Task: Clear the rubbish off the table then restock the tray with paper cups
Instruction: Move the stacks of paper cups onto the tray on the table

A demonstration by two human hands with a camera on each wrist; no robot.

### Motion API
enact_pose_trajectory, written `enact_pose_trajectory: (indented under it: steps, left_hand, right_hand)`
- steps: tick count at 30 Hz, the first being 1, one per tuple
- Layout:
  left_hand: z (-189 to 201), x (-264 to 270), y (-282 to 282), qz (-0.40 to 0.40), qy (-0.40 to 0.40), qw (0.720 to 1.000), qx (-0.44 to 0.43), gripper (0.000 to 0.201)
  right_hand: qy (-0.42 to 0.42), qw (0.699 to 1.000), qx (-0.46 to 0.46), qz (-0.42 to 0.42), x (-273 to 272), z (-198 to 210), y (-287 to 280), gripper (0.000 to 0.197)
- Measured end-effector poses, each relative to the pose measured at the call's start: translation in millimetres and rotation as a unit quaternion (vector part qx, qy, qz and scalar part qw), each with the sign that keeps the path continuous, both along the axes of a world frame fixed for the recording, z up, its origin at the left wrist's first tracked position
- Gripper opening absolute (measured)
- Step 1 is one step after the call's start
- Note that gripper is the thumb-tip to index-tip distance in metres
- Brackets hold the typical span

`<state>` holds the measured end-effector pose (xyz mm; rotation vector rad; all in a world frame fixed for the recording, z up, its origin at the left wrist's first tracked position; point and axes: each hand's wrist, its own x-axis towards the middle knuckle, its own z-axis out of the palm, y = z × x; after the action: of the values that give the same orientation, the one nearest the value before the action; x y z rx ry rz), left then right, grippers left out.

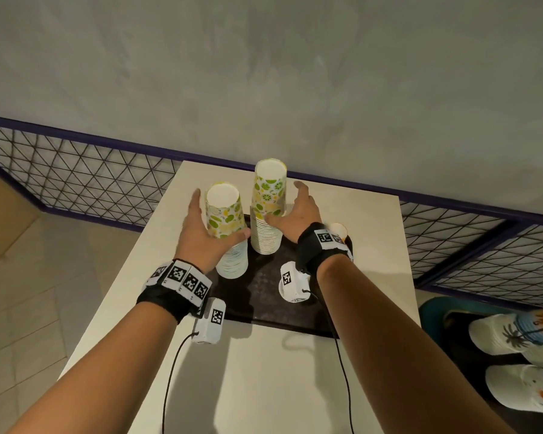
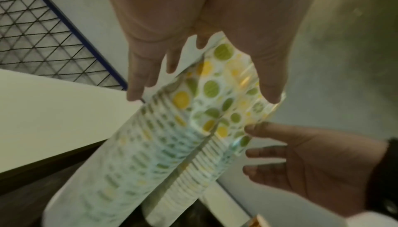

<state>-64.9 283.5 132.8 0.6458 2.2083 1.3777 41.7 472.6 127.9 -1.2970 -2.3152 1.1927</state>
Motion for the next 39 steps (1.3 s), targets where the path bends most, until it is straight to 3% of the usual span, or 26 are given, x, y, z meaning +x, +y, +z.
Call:
enact_pose_trajectory:
  steps: [4,8,12,15,20,22,29,34,39]
  left_hand:
    - [41.4,39.9,-3.9,0.032,0.148,0.988,0.008,0.131]
    - [65.0,106.5,2.4,-0.040,0.234,0.971,0.036,0.123]
    - [72.1,185.4,17.7,-0.088,0.291,0.952,0.041,0.117]
    - [61.0,255.3,38.4,-0.146,0.280,0.946,0.072,0.113]
    - [21.8,369.3,76.0,-0.294,0.143,0.943,0.068,0.103]
    - [9.6,411.0,92.8,-0.333,0.123,0.933,0.061,0.094]
    - [-4.7,513.4,175.7,-0.463,0.154,0.872,0.029,0.076]
    - [-19.7,549.0,224.5,-0.520,0.198,0.824,-0.108,0.079]
    - [-46.5,552.9,231.4,-0.498,0.165,0.842,-0.126,0.062]
  right_hand:
    - [0.075,0.996,0.020,-0.051,67.9,24.5,-7.5,0.086]
    - [0.169,0.980,0.059,-0.082,172.6,40.6,-25.4,0.062]
    - [0.172,0.972,0.110,-0.116,284.7,29.1,-44.6,0.047]
    - [0.163,0.966,0.095,-0.178,376.7,7.9,-55.9,0.040]
    - [0.113,0.953,0.047,-0.276,507.6,-42.6,-64.7,0.036]
    - [0.116,0.939,0.016,-0.324,543.8,-56.7,-64.5,0.040]
    - [0.044,0.929,-0.053,-0.364,602.8,-108.5,-23.4,0.076]
    - [0.029,0.942,-0.099,-0.318,600.1,-139.0,12.8,0.096]
    - [0.013,0.950,-0.111,-0.291,590.0,-153.7,39.6,0.102]
